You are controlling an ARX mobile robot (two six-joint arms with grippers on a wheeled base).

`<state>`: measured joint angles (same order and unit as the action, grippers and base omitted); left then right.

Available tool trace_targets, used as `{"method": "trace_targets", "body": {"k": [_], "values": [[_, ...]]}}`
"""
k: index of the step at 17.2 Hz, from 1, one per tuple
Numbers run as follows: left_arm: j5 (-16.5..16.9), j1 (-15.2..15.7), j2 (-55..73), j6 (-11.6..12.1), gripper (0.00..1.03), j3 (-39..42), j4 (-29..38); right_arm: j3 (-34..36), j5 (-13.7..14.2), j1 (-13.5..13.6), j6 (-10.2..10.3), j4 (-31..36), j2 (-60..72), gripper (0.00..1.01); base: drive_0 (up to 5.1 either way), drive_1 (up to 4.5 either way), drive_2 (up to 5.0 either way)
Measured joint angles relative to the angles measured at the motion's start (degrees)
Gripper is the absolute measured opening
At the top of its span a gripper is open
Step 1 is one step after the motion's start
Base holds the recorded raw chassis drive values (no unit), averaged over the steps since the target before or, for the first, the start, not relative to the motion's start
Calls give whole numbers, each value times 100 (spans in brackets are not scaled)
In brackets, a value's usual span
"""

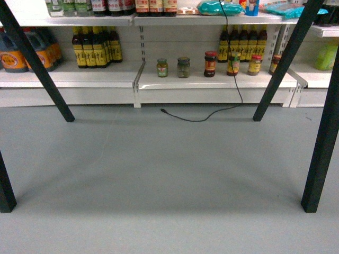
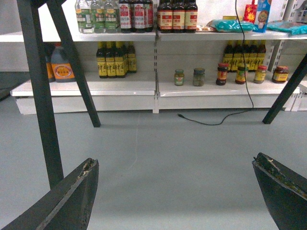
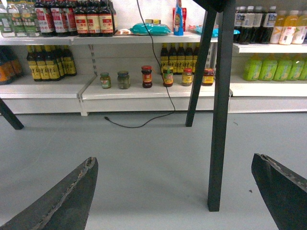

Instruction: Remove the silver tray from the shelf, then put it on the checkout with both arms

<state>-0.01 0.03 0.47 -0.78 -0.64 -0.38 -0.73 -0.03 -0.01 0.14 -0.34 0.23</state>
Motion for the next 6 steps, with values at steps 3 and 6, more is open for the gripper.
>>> {"method": "trace_targets", "body": {"k": [3, 6], "values": [[0, 0, 0, 0, 98, 0, 0, 0, 0, 0, 0, 2, 0, 98, 0, 0, 0], [0, 0, 0, 0, 98, 0, 2, 0, 0, 0, 0, 2, 0, 98, 0, 0, 0]]}}
